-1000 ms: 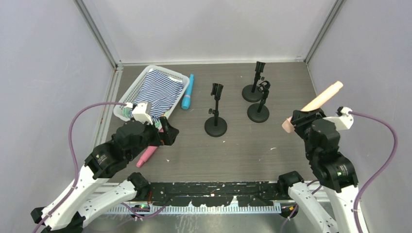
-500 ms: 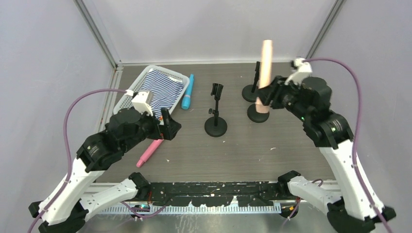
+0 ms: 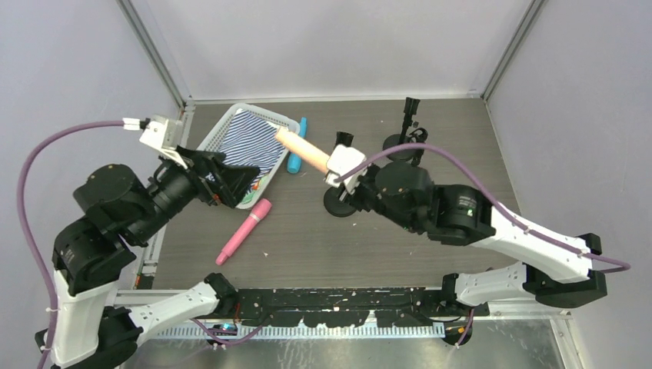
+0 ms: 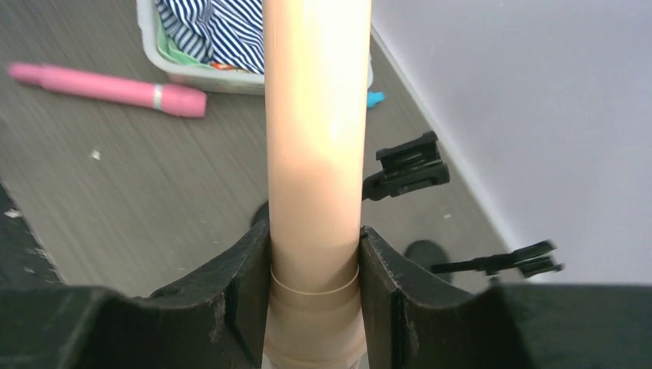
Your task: Attach the microphones to the stand
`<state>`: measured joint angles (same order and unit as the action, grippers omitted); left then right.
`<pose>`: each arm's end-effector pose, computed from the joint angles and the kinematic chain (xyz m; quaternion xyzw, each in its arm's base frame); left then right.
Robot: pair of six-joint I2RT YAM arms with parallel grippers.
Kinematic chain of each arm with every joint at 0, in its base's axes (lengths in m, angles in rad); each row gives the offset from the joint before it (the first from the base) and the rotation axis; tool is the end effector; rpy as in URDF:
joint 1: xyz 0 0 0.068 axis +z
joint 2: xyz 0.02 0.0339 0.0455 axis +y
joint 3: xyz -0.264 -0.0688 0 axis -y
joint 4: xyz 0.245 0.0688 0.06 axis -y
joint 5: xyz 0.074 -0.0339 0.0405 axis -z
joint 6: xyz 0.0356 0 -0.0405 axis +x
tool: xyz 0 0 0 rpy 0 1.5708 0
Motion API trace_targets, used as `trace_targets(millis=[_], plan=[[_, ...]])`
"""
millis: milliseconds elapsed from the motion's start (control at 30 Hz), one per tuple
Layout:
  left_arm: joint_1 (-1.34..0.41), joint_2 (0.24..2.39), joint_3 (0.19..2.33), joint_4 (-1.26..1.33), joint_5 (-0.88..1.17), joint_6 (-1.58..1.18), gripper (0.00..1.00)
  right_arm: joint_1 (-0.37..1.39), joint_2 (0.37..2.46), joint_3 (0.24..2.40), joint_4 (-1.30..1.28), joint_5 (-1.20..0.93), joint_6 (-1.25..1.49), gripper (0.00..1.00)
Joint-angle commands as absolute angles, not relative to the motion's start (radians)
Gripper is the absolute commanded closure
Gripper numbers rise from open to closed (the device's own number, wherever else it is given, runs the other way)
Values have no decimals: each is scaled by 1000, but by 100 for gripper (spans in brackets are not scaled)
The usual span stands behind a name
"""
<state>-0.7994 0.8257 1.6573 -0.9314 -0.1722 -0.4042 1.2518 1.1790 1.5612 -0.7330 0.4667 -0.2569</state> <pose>0.0533 -0.0461 0.5182 0.0885 0.7357 -0.3259 0.5871 0.0853 0.2072 0.4682 -0.4496 0.6718 0.0994 0.5802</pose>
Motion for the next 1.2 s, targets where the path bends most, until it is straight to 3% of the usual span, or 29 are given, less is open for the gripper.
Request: trace_targets(millis=[0, 200, 400, 733, 1167], plan=[[-802, 867, 1777, -947, -169, -291, 5, 1324, 1148, 1506, -565, 616, -573, 99], [-803, 962, 1873, -976, -108, -247, 8, 1353, 1142, 1488, -548, 621, -780, 98], [-803, 1083, 1944, -1043, -61, -205, 9, 1365, 1071, 1337, -415, 600, -946, 99], [-802, 1166, 1933, -1076, 114, -208, 16, 1373, 1007, 1153, -210, 556, -1340, 99], [-802, 1199, 1835, -1093, 257, -202, 22, 1371, 1047, 1225, -251, 536, -1461, 96]])
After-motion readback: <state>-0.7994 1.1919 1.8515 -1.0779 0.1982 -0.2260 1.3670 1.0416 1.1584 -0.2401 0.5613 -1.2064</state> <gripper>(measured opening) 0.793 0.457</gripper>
